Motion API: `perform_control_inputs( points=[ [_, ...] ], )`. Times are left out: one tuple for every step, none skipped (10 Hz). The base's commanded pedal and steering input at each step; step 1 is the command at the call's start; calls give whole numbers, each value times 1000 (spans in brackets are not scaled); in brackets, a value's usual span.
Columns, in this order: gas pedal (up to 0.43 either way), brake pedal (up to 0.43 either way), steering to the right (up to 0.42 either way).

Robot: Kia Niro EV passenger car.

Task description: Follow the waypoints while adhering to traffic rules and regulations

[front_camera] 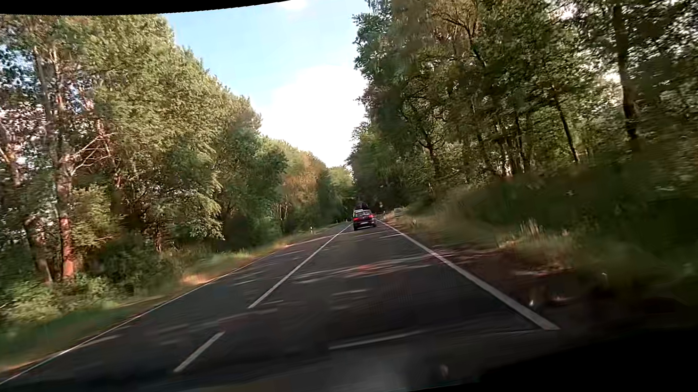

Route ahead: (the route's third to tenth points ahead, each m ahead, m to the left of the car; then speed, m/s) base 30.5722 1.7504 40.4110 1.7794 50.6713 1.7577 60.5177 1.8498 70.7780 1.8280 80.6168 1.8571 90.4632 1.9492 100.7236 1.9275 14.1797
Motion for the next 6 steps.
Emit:
perform_control_inputs(
  points=[
    [177, 0, -2],
    [177, 0, -2],
    [177, 0, -3],
    [177, 0, -2],
    [177, 0, -2],
    [177, 0, -2]
  ],
)
